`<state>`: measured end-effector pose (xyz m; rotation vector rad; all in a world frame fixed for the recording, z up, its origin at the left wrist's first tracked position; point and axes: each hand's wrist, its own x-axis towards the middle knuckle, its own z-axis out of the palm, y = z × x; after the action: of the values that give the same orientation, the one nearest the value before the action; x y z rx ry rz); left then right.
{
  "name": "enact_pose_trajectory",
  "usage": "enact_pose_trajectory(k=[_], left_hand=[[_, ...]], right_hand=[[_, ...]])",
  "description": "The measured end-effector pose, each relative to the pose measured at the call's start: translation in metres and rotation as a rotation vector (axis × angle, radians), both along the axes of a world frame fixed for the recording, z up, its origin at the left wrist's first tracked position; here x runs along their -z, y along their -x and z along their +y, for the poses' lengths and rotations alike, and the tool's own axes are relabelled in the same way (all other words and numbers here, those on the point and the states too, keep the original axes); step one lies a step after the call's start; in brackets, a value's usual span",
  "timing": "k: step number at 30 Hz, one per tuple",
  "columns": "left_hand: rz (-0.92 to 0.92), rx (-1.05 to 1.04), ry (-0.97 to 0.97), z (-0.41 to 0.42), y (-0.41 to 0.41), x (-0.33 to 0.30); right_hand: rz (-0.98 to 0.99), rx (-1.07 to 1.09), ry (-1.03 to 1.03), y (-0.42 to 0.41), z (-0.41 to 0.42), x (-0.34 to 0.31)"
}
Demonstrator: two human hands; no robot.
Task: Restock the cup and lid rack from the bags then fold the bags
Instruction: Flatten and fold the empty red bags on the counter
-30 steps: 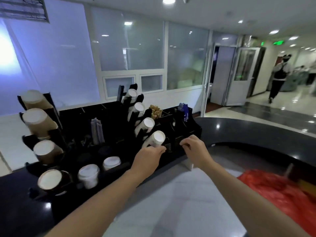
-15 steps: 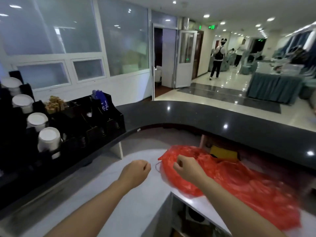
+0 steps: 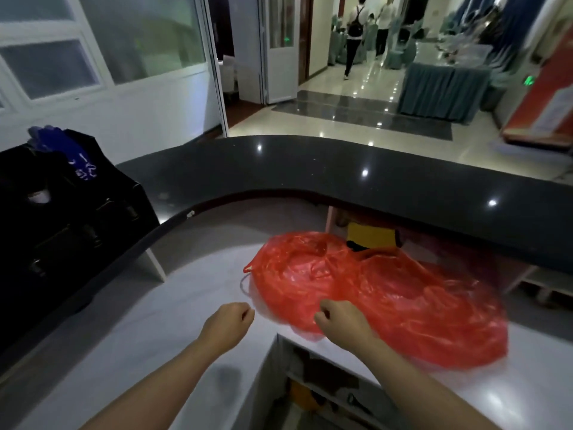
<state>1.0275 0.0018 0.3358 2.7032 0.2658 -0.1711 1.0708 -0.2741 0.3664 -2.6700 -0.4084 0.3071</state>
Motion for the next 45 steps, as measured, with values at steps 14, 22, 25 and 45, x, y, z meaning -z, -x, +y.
enact_pose_trajectory(k=[14, 22, 25, 45], left_hand=[[0.029, 0.065, 0.116, 0.094, -0.086, 0.064], [0.032, -0.026, 0.191, 0.121, -0.074, 0.086], [0.055, -0.143, 0.278, 0.130, -0.066, 0.089], [-0.461, -1.216, 0.677, 0.075, 0.018, 0.045]], right_hand=[[-0.029, -0.061, 0.199, -0.113, 0.161, 0.054], [-0.026, -0.161, 0.172, -0.121, 0.201, 0.078], [-0.066, -0.293, 0.007, -0.110, 0.211, 0.073], [-0.149, -0.477, -0.400, -0.107, 0.126, 0.048]])
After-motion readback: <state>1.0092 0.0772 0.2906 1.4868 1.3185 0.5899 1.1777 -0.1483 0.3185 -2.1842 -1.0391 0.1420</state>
